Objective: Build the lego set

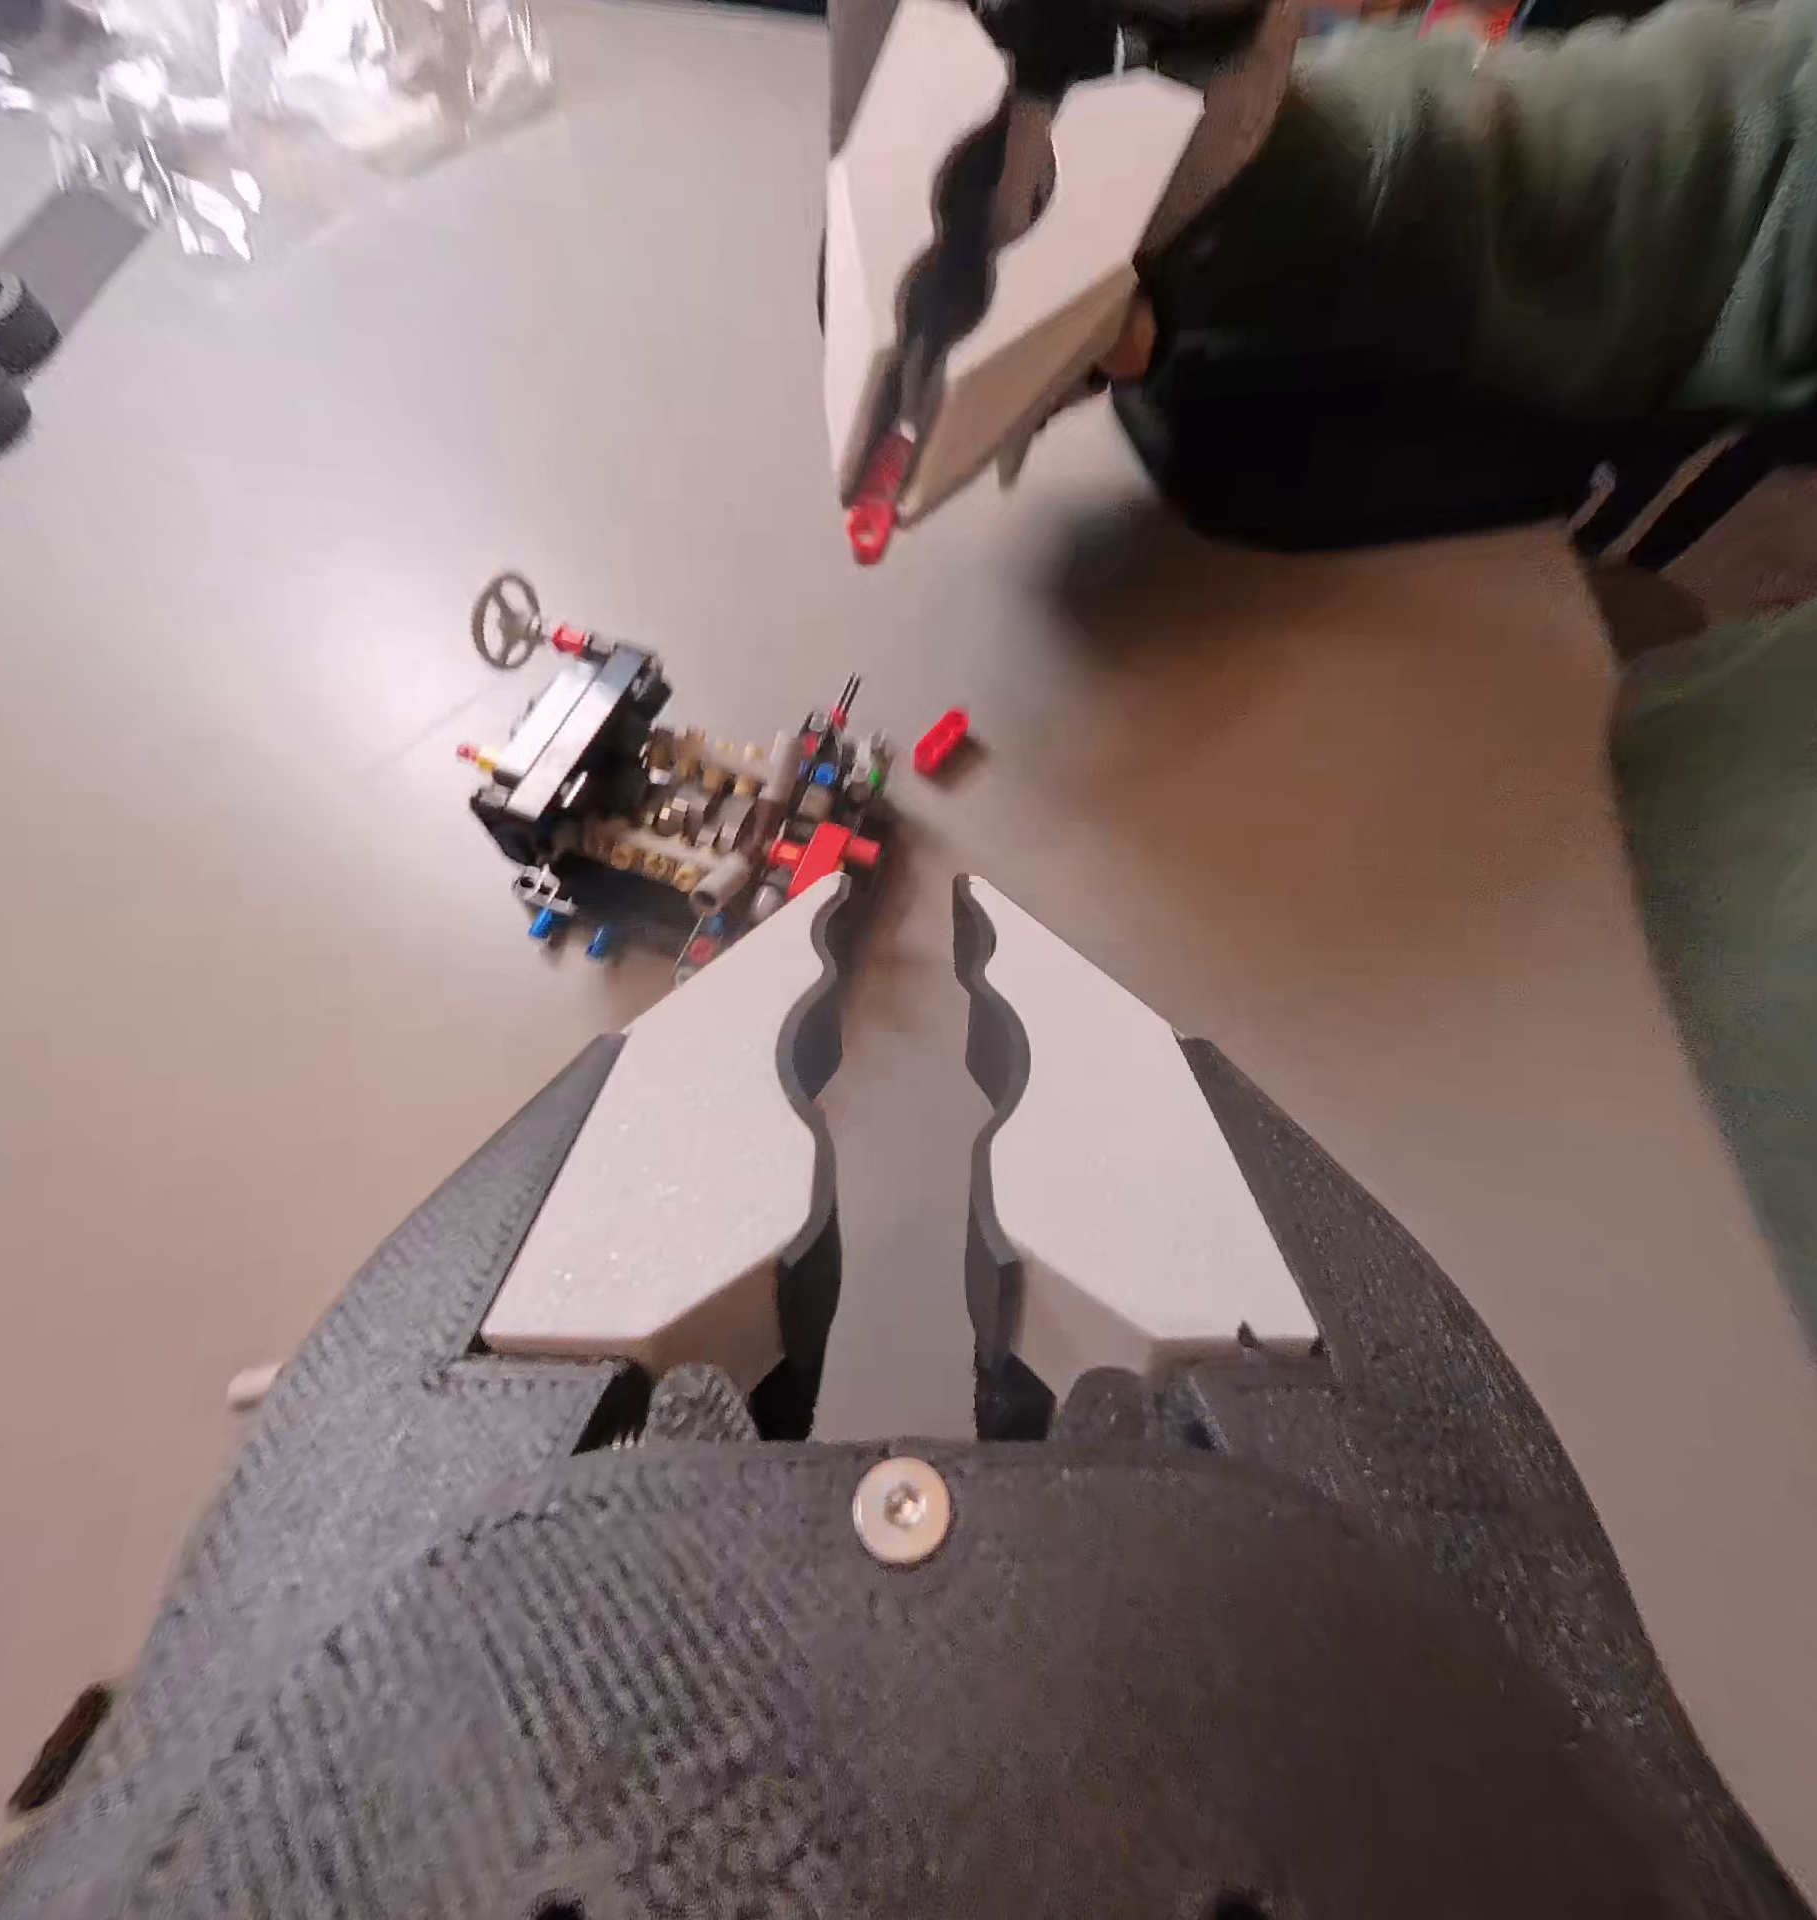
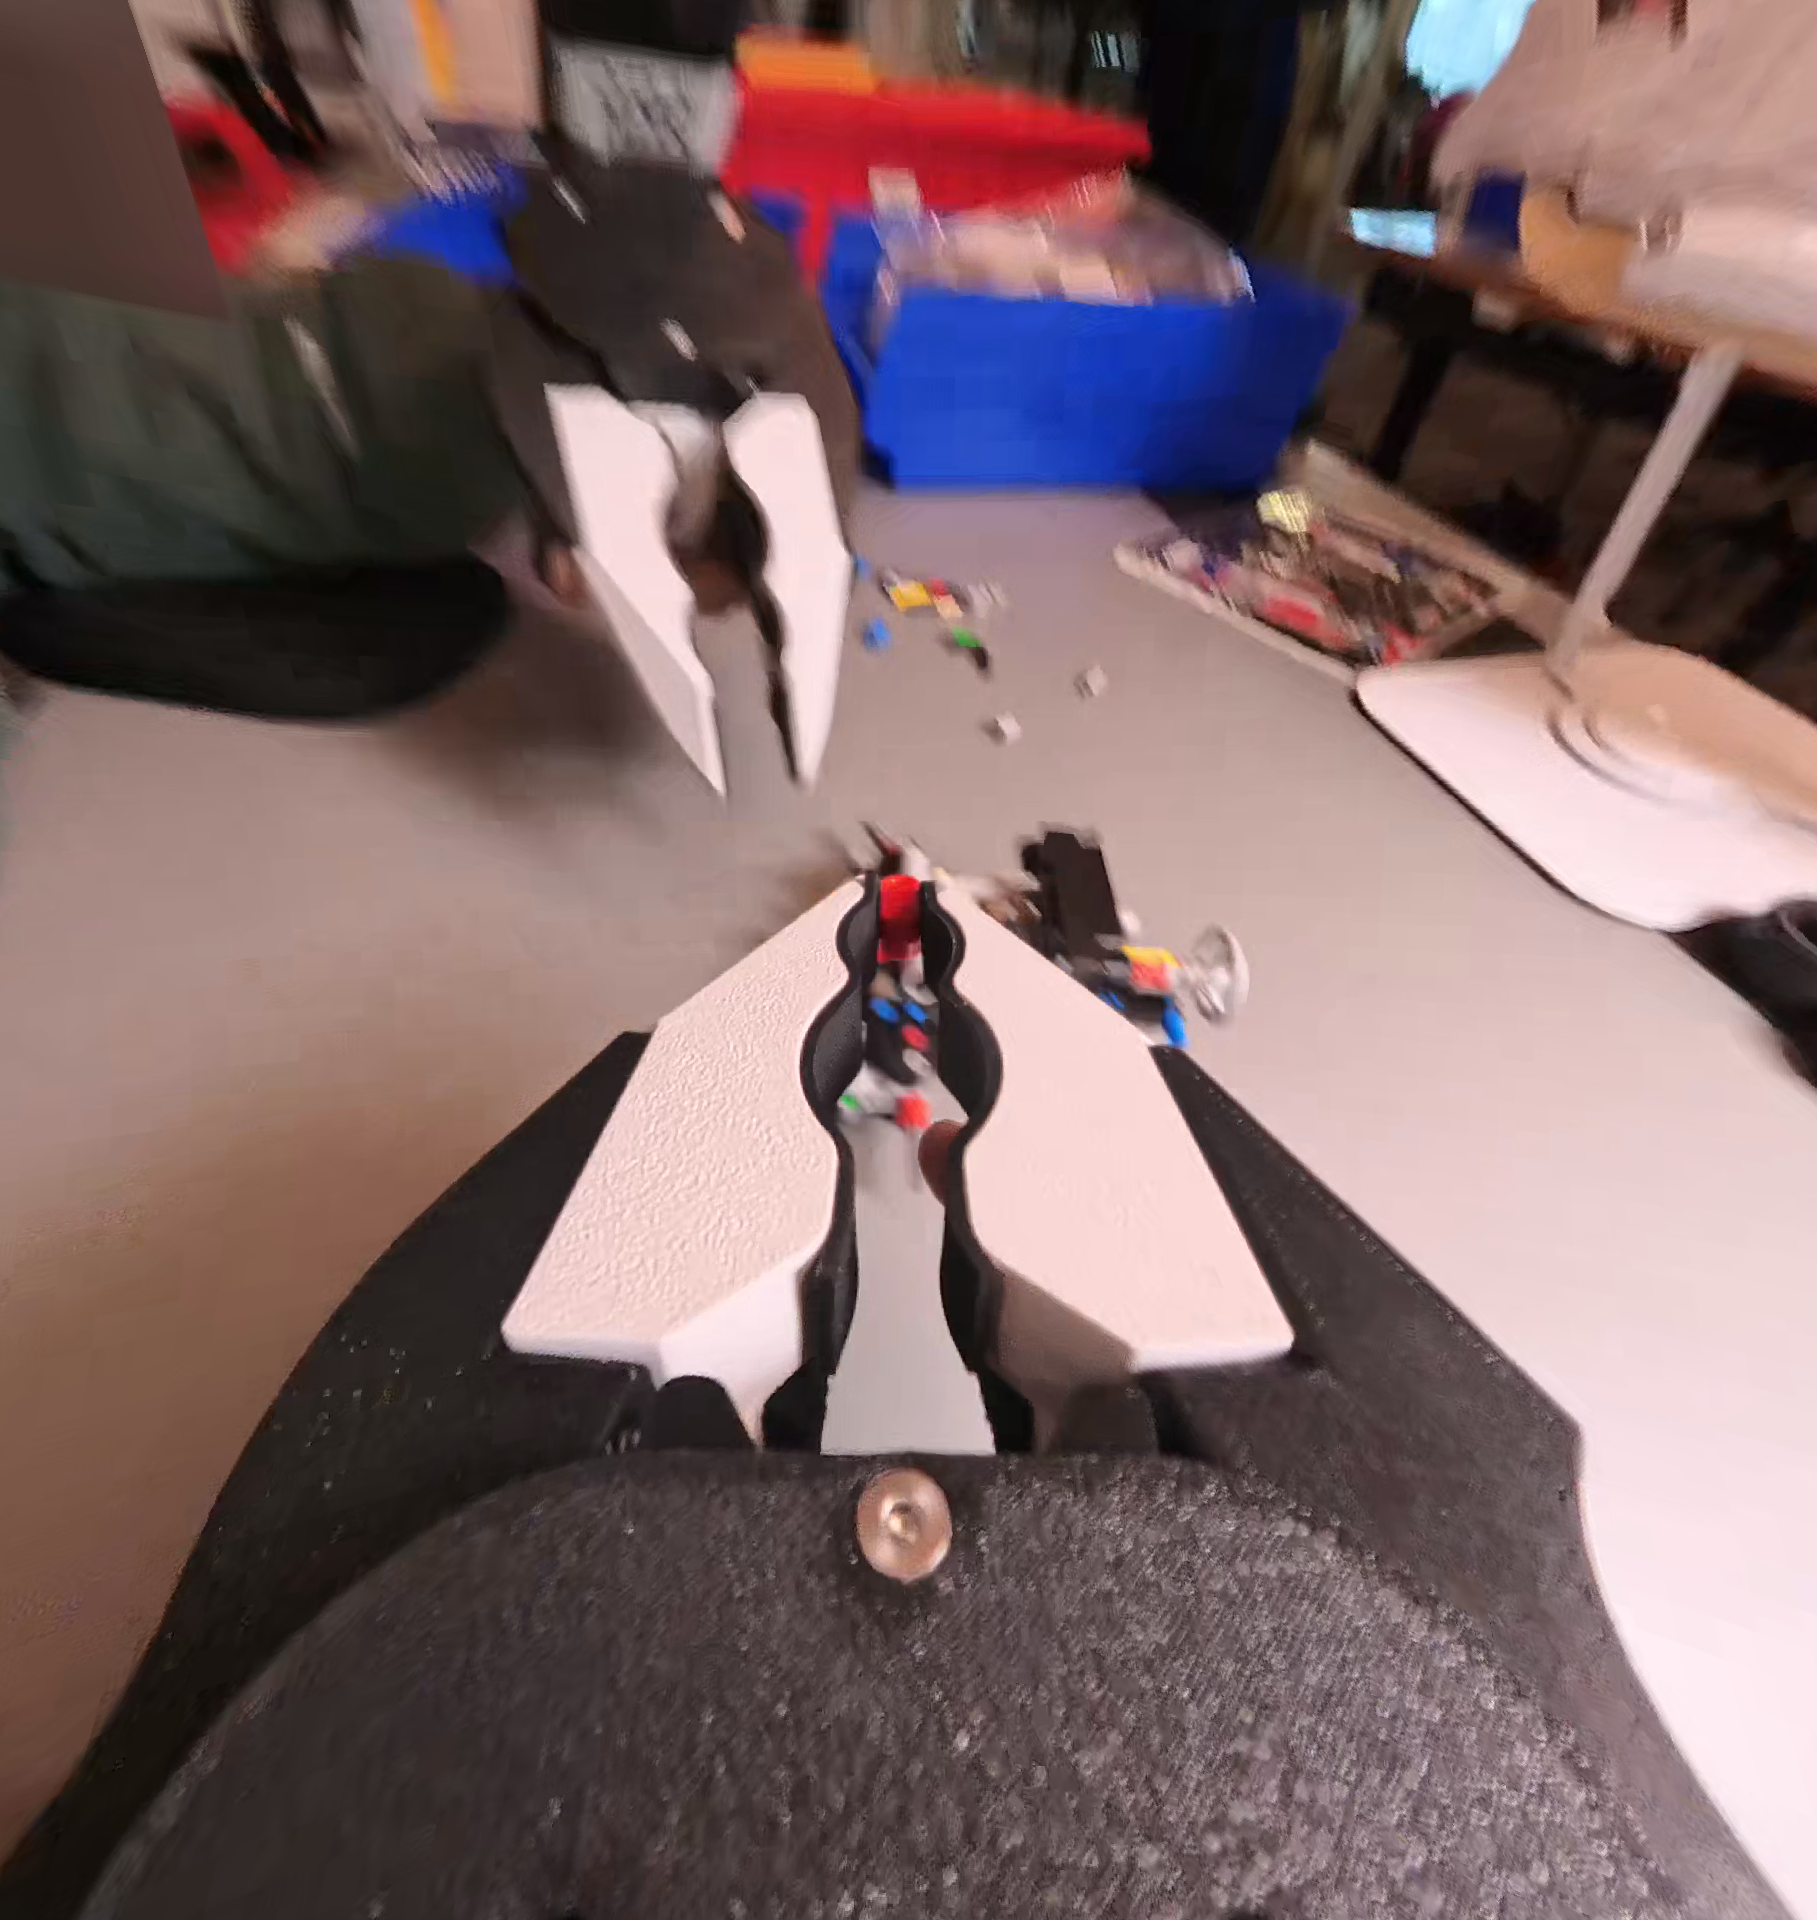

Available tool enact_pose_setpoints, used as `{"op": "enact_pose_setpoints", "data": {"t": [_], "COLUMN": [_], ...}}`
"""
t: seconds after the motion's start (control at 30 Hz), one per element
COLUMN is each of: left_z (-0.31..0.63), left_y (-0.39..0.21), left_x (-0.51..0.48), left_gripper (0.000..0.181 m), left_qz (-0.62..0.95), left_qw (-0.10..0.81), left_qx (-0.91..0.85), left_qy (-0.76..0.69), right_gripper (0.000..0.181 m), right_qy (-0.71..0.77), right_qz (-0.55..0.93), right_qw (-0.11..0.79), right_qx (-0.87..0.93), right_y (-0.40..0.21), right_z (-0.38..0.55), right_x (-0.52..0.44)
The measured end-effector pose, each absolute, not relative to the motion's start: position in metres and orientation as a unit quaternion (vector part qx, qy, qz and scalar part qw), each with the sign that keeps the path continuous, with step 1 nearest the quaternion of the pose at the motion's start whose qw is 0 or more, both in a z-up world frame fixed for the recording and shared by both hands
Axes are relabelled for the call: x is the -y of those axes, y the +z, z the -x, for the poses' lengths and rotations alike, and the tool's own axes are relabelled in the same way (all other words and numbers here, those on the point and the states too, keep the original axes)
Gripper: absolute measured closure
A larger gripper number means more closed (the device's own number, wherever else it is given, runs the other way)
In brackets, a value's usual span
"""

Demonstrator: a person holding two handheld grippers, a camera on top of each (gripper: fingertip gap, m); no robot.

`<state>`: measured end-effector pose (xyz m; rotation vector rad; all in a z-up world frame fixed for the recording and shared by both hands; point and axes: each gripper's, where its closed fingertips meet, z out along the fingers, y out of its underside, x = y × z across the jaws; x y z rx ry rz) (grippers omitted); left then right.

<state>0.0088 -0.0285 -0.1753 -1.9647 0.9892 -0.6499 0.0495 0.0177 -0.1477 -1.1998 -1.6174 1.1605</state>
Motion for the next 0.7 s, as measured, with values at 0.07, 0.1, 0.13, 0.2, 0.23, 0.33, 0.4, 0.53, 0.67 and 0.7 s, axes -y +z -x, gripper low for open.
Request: {"op": "enact_pose_setpoints", "data": {"t": [0.07, 0.1, 0.13, 0.2, 0.23, 0.33, 0.4, 0.53, 0.67, 0.7], "left_z": [-0.026, -0.036, -0.045, -0.054, -0.057, -0.059, -0.06, -0.047, -0.02, -0.015], "left_y": [-0.162, -0.157, -0.152, -0.149, -0.149, -0.159, -0.168, -0.198, -0.217, -0.221], "left_x": [0.03, 0.034, 0.038, 0.039, 0.04, 0.043, 0.048, 0.051, 0.044, 0.043], "left_gripper": [0.161, 0.161, 0.161, 0.165, 0.169, 0.17, 0.171, 0.175, 0.176, 0.176], "left_qz": [0.757, 0.744, 0.733, 0.721, 0.717, 0.725, 0.73, 0.759, 0.787, 0.792], "left_qw": [0.44, 0.446, 0.448, 0.462, 0.468, 0.454, 0.432, 0.382, 0.36, 0.354], "left_qx": [-0.375, -0.369, -0.366, -0.365, -0.369, -0.386, -0.403, -0.446, -0.452, -0.454], "left_qy": [-0.304, -0.334, -0.358, -0.365, -0.361, -0.346, -0.343, -0.281, -0.217, -0.202], "right_gripper": [0.175, 0.175, 0.175, 0.175, 0.175, 0.175, 0.175, 0.172, 0.161, 0.16], "right_qy": [0.503, 0.512, 0.516, 0.525, 0.528, 0.517, 0.511, 0.432, 0.35, 0.333], "right_qz": [0.441, 0.429, 0.419, 0.408, 0.405, 0.405, 0.406, 0.423, 0.46, 0.467], "right_qw": [0.398, 0.399, 0.397, 0.385, 0.376, 0.366, 0.344, 0.327, 0.339, 0.344], "right_qx": [0.628, 0.628, 0.632, 0.641, 0.645, 0.659, 0.675, 0.727, 0.743, 0.743], "right_y": [-0.132, -0.129, -0.13, -0.133, -0.136, -0.146, -0.154, -0.184, -0.199, -0.199], "right_z": [-0.05, -0.047, -0.045, -0.042, -0.041, -0.042, -0.044, -0.045, -0.049, -0.049], "right_x": [0.005, 0.015, 0.023, 0.036, 0.042, 0.045, 0.049, 0.046, 0.02, 0.014]}}
